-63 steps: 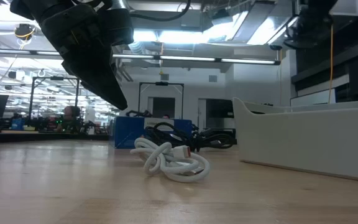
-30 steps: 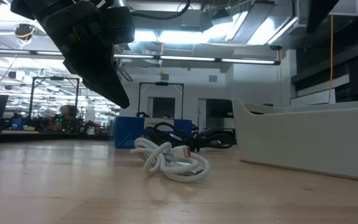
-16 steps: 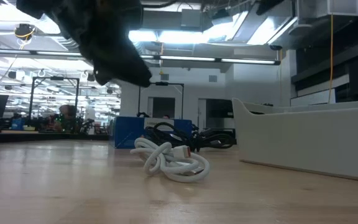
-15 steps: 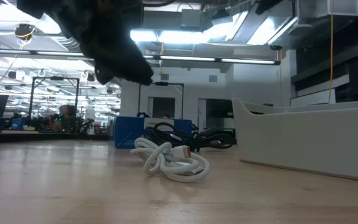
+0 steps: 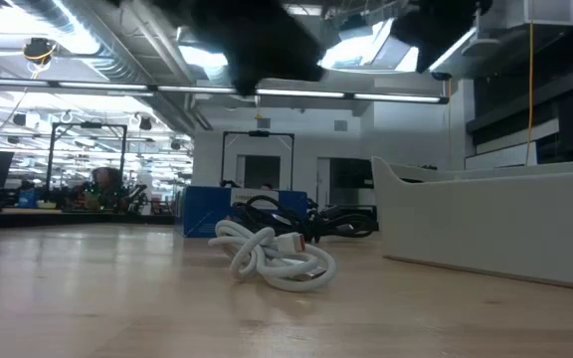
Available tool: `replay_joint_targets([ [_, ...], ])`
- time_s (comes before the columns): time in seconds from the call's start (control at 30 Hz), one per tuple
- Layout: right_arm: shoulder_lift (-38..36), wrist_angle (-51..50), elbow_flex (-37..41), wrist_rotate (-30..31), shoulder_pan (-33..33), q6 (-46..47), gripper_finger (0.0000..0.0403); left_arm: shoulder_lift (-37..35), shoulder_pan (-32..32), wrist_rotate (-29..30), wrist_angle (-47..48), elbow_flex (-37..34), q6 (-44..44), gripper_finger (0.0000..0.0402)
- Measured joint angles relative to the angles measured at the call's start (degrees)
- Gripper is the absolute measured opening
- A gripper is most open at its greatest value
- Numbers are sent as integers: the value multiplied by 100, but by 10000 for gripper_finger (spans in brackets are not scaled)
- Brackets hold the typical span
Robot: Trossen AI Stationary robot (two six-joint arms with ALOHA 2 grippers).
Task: Pick and place USB-C Cables
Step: Put the white charger cable into the white bin
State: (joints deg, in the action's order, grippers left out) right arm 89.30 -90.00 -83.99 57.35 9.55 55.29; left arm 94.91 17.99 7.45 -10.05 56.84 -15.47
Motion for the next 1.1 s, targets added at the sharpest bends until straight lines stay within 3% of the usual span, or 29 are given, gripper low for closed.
replay_joint_targets([
  [0.1, -7, 1, 5, -85, -354, -522, 45, 401, -23, -242, 1411, 956, 548, 77],
  [0.23, -210, 5, 5, -14, -947, -1075, 45, 898, -23, -136, 3571, 2185, 847, 77],
  [0.33, -448, 0, 5, -37, -1477, -1231, 45, 1229, -23, -99, 4485, 2817, 859, 77],
  [0.47, -707, 101, 5, -764, -2192, -1270, 45, 1557, -23, -339, 4714, 3123, 862, 76],
  [0.6, -690, 355, 5, -1890, -2681, -2323, 45, 1816, -22, -701, 4765, 3140, 860, 76],
  [0.83, -801, 319, 5, -3305, -2941, -3383, 45, 1908, 4, -700, 4816, 3140, 860, 76],
  [0.93, -1049, 79, 5, -3610, -2839, -3653, 45, 1908, 1, -762, 4855, 3140, 860, 76],
  [1.1, -1800, 75, 5, -3489, -2621, -3800, 45, 1908, -3, -939, 4894, 3140, 944, 76],
])
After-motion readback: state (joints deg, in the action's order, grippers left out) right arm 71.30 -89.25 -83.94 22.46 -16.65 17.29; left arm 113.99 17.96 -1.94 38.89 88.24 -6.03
